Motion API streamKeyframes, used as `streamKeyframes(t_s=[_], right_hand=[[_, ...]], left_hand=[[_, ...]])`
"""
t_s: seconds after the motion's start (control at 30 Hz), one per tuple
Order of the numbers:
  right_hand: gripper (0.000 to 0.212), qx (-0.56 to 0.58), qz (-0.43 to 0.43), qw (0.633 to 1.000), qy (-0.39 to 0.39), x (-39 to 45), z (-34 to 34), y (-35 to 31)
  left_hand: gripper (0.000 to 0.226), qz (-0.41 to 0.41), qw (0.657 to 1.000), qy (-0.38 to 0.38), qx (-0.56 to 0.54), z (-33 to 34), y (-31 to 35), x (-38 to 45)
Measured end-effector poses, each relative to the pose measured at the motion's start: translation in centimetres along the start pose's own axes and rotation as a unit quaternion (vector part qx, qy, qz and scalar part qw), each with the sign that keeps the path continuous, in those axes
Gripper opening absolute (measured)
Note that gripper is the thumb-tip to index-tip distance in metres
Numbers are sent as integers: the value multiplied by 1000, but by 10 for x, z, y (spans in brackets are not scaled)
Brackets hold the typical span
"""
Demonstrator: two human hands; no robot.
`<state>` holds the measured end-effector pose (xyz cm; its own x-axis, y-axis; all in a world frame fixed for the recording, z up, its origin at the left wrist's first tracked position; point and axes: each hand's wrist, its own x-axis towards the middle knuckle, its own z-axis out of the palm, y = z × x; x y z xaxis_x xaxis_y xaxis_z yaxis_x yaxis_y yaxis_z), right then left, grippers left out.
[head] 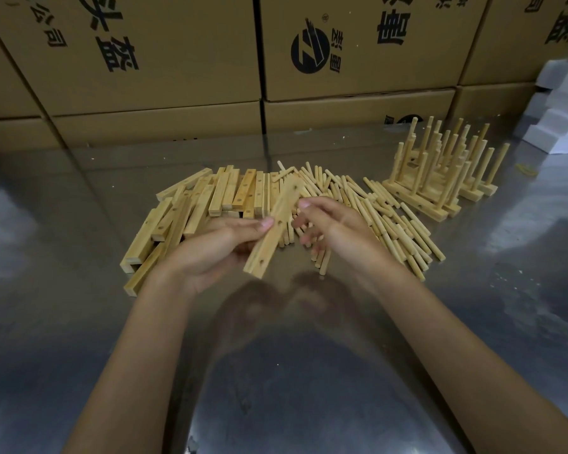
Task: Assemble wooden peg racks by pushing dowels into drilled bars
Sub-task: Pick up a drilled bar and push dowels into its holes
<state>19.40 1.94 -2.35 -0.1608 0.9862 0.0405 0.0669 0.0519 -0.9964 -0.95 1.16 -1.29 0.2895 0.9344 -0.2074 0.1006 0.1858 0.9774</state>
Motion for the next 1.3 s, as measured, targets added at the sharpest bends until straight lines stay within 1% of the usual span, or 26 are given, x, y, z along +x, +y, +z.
streamKeyframes(t_s=[0.07, 0.17, 0.23, 0.27, 0.3, 0.37, 0.4, 0.43, 0.47, 0.5, 0.57, 0.6, 0.67, 0.73, 0.93, 1.03, 1.1, 1.17, 1.2, 1.27, 1.3], right_hand=[[24, 59, -6, 998, -23, -1, -2, -4], [21, 92, -22, 995, -36, -4, -4, -5], [22, 50, -34, 997, -51, -4, -5, -4], [22, 13, -41, 998, -49, -4, -6, -3], [22, -26, -48, 998, -31, -3, -7, -3], [21, -105, -70, 990, 56, 2, -15, -2], [23, -155, -88, 978, 111, 5, -22, 0], [25, -224, -101, 957, 153, 8, -30, 1], [24, -303, -101, 933, 168, 10, -38, 4], [25, -378, -82, 909, 156, 10, -42, 7], [31, -488, -20, 867, 97, 10, -41, 14], [32, -515, 7, 854, 72, 9, -37, 17], [34, -529, 27, 847, 47, 8, -29, 18], [35, -527, 41, 848, 37, 7, -26, 14], [35, -505, 134, 853, 22, 4, -25, 5], [31, -482, 153, 863, 12, 8, -29, 4], [33, -468, 155, 870, 12, 9, -33, 3], [31, -431, 124, 893, 27, 8, -37, 1], [29, -391, 96, 915, 33, 7, -37, -1], [21, -256, 45, 965, 27, 3, -34, -9], [19, -178, 28, 983, 15, 0, -31, -14]], left_hand=[[35, -6, 998, -64, 5, 2, -3, 2], [38, -4, 992, -111, -65, 6, -5, 3], [44, -20, 986, -127, -107, 10, -6, 3], [46, -26, 983, -133, -122, 12, -6, 4], [46, -26, 981, -134, -137, 14, -6, 4], [40, -13, 981, -111, -161, 16, -5, 7], [38, -5, 982, -90, -168, 15, -5, 8], [37, 1, 983, -66, -173, 14, -5, 8], [36, 5, 983, -40, -176, 12, -5, 9], [36, 8, 984, -15, -180, 11, -6, 9], [34, 9, 981, 27, -192, 8, -6, 9], [33, 8, 979, 40, -198, 8, -7, 9], [33, 9, 978, 54, -202, 7, -7, 10], [33, 10, 977, 60, -205, 7, -6, 10], [33, 8, 979, 95, -182, 10, -7, 10], [31, 1, 981, 95, -168, 11, -7, 11], [28, 1, 982, 94, -164, 11, -7, 12], [27, 5, 983, 86, -159, 12, -7, 12], [26, 7, 984, 79, -157, 12, -8, 12], [26, 9, 986, 58, -154, 11, -9, 12], [26, 8, 987, 44, -153, 10, -9, 11]])
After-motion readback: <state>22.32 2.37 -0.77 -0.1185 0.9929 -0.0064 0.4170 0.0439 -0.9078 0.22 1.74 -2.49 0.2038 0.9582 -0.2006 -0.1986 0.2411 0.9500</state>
